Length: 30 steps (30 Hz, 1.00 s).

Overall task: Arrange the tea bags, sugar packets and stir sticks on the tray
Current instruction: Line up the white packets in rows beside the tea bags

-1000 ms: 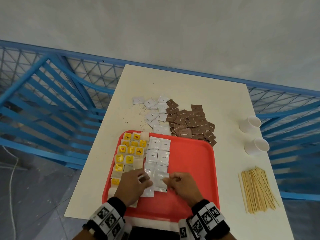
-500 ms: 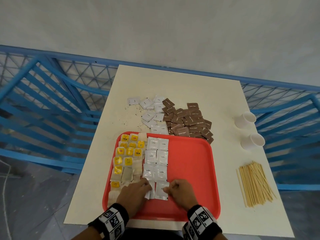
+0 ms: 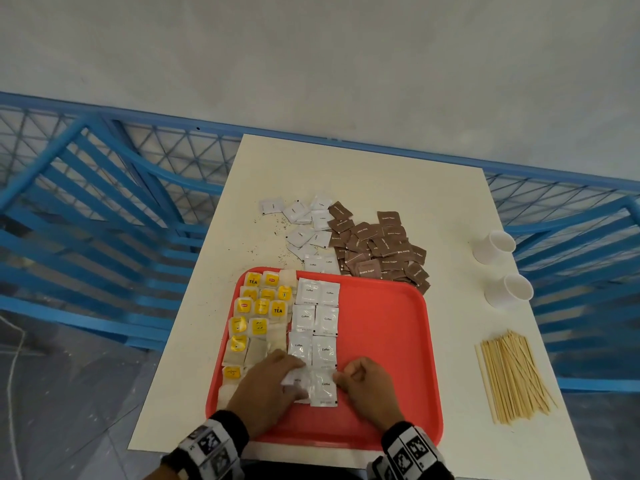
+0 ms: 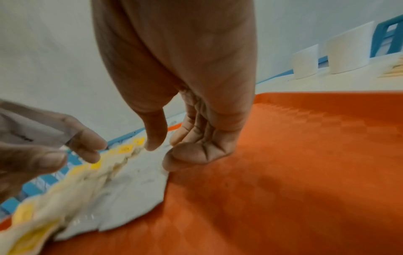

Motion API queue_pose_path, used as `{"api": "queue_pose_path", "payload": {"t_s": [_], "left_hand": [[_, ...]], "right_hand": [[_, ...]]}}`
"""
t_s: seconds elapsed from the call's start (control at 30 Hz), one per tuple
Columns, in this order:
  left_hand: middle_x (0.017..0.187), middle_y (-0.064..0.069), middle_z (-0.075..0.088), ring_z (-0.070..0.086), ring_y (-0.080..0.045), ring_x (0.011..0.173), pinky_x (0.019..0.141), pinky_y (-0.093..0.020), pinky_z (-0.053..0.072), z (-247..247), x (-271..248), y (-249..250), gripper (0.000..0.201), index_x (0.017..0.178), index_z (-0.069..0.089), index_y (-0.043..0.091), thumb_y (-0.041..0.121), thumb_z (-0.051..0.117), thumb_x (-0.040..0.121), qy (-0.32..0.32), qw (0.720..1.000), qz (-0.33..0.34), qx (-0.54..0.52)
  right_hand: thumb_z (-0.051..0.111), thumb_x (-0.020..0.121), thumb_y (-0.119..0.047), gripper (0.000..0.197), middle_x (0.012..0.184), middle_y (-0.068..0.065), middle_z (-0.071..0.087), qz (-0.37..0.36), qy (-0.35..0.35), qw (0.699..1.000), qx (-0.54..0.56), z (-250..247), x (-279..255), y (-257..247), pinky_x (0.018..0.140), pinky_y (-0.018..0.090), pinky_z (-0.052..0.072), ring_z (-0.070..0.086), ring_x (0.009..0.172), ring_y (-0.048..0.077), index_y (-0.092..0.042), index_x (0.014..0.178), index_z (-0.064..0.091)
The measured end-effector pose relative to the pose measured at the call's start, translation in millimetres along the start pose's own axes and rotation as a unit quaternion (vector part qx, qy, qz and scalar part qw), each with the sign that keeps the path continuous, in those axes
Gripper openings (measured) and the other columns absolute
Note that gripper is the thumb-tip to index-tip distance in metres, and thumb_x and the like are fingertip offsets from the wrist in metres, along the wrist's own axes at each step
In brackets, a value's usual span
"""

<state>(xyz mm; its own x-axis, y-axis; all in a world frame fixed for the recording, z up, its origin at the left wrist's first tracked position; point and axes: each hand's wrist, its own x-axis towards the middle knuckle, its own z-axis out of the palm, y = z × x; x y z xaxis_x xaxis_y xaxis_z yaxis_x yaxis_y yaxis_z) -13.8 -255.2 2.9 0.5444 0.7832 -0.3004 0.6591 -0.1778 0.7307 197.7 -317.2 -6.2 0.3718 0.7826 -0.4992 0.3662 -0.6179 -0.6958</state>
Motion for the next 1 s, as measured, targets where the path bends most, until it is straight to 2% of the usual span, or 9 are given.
{"api": "queue_pose_path", "payload": {"t_s": [0.07,0.13,0.27,0.37,0.5,0.63,0.73,0.87,1.0], "left_hand": [[0.101,0.005,0.071,0.064,-0.009,0.078,0.073,-0.032,0.057,-15.5,1.2,11.8,0.04,0.117,0.061,0.03,0.03,0.079,0.082,-0.011,0.978,-0.072,-0.194],[0.1,-0.011,0.074,0.063,-0.018,0.065,0.057,-0.032,0.054,-30.5,2.4,25.1,0.048,0.125,0.056,0.024,0.019,0.079,0.083,-0.078,0.917,-0.123,-0.371],[0.107,-0.017,0.071,0.068,-0.023,0.071,0.057,-0.027,0.055,-48.1,3.3,48.5,0.058,0.134,0.049,0.013,0.02,0.076,0.083,-0.182,0.838,-0.099,-0.504],[0.109,-0.017,0.071,0.071,-0.027,0.083,0.063,-0.028,0.058,-50.3,2.1,61.2,0.036,0.125,0.058,0.008,0.02,0.069,0.093,-0.194,0.843,-0.074,-0.496],[0.097,-0.019,0.076,0.074,-0.029,0.083,0.063,-0.029,0.057,-47.4,-5.0,68.4,0.028,0.105,0.066,0.0,0.026,0.059,0.098,-0.115,0.895,-0.125,-0.413],[0.087,-0.02,0.075,0.075,-0.029,0.079,0.062,-0.034,0.058,-48.5,-11.4,66.4,0.029,0.097,0.067,0.003,0.032,0.065,0.093,-0.046,0.924,-0.109,-0.365],[0.085,-0.032,0.068,0.074,-0.028,0.074,0.066,-0.04,0.056,-52.8,-11.2,60.5,0.034,0.092,0.063,-0.006,0.027,0.069,0.089,0.033,0.918,-0.122,-0.375],[0.079,-0.023,0.073,0.073,-0.023,0.069,0.061,-0.031,0.056,-52.2,-13.5,63.0,0.022,0.087,0.07,-0.001,0.021,0.068,0.092,0.019,0.927,-0.128,-0.352],[0.08,-0.023,0.073,0.072,-0.023,0.068,0.058,-0.029,0.056,-51.5,-18.8,56.5,0.02,0.089,0.071,0.001,0.016,0.061,0.097,0.036,0.912,-0.152,-0.38]], "right_hand": [[0.077,0.082,-0.025,0.018,0.069,0.0,0.066,-0.051,0.006,0.998,0.026,-10.4,-4.5,-14.7,0.059,0.022,0.047,0.055,0.06,0.005,-0.016,0.077,0.063],[0.076,0.084,-0.025,0.011,0.075,0.003,0.067,-0.119,-0.026,0.99,0.072,-19.9,-11.6,-42.0,0.061,0.018,0.046,0.056,0.064,0.004,-0.019,0.084,0.067],[0.078,0.082,-0.036,0.017,0.081,-0.009,0.066,-0.218,-0.116,0.968,0.046,-26.1,-17.8,-89.7,0.063,0.015,0.043,0.053,0.065,0.0,-0.028,0.095,0.072],[0.078,0.083,-0.026,0.007,0.063,-0.018,0.064,-0.24,-0.132,0.961,0.03,-26.4,-12.5,-101.6,0.06,0.015,0.042,0.056,0.059,0.0,-0.019,0.081,0.076],[0.075,0.087,-0.025,0.017,0.067,-0.003,0.068,-0.206,-0.158,0.965,0.032,-40.0,-2.7,-102.3,0.059,0.015,0.043,0.056,0.058,0.001,-0.008,0.084,0.078],[0.075,0.087,-0.028,0.015,0.068,-0.007,0.067,-0.172,-0.168,0.969,0.053,-47.8,0.1,-100.0,0.063,0.018,0.045,0.056,0.063,0.001,-0.014,0.081,0.076],[0.076,0.086,-0.032,0.014,0.072,-0.009,0.068,-0.162,-0.187,0.967,0.067,-47.7,1.8,-99.9,0.066,0.02,0.045,0.056,0.065,0.001,-0.017,0.084,0.076],[0.075,0.087,-0.029,0.016,0.073,-0.006,0.07,-0.227,-0.192,0.953,0.057,-37.0,-2.7,-112.6,0.06,0.016,0.042,0.054,0.061,0.0,-0.013,0.088,0.076],[0.07,0.091,-0.029,0.028,0.058,-0.01,0.057,-0.198,-0.16,0.961,0.109,-29.7,0.8,-112.9,0.059,0.022,0.038,0.046,0.055,0.003,-0.007,0.074,0.072]]}}
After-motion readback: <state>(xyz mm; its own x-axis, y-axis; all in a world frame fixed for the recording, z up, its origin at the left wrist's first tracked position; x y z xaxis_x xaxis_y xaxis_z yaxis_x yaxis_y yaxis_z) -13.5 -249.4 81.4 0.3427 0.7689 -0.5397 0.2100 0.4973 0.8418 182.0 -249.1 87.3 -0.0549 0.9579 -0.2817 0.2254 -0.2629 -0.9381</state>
